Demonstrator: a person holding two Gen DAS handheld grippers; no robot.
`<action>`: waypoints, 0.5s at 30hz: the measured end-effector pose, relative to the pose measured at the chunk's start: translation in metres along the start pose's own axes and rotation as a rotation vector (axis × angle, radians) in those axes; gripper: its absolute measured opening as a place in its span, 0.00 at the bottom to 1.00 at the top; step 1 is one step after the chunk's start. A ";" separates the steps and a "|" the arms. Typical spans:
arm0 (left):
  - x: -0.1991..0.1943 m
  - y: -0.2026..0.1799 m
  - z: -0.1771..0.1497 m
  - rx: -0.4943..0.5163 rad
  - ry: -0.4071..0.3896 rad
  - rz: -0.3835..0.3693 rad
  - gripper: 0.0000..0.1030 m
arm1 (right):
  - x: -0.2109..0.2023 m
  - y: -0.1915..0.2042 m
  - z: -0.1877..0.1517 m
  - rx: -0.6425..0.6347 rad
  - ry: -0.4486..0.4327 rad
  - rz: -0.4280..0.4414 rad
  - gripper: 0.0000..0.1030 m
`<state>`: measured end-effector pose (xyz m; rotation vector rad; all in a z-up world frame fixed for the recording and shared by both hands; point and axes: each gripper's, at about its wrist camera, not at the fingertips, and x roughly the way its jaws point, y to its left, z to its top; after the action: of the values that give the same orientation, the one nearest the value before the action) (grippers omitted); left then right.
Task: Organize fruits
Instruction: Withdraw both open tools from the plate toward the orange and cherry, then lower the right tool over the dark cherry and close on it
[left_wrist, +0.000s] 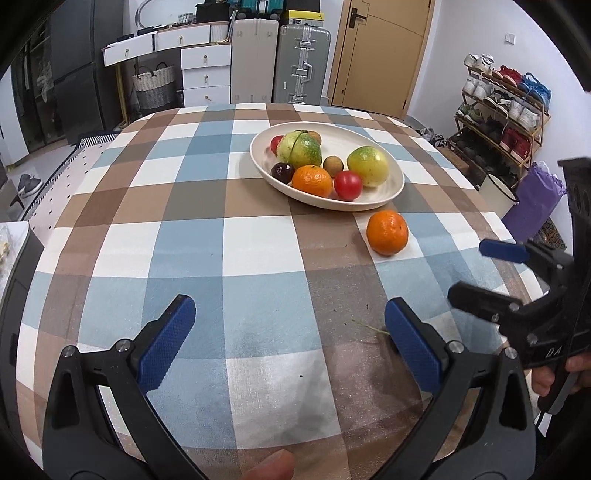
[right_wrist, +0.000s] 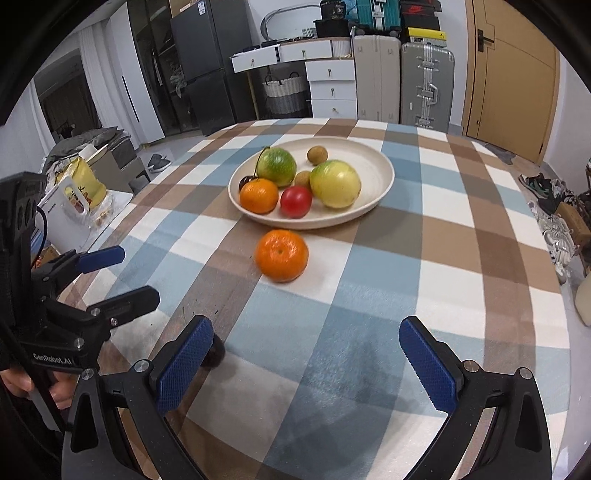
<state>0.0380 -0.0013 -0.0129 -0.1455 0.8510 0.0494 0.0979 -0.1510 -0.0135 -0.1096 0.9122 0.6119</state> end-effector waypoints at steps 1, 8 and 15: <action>0.001 0.001 0.000 -0.002 0.002 0.003 0.99 | 0.003 0.002 -0.002 0.003 0.009 0.005 1.00; 0.009 0.004 0.001 -0.012 0.019 0.005 0.99 | 0.019 0.020 -0.012 -0.030 0.056 0.069 0.99; 0.013 0.008 0.002 -0.031 0.020 0.013 0.99 | 0.025 0.030 -0.014 -0.058 0.069 0.104 0.91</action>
<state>0.0477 0.0070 -0.0221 -0.1702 0.8710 0.0738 0.0835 -0.1200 -0.0370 -0.1367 0.9715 0.7354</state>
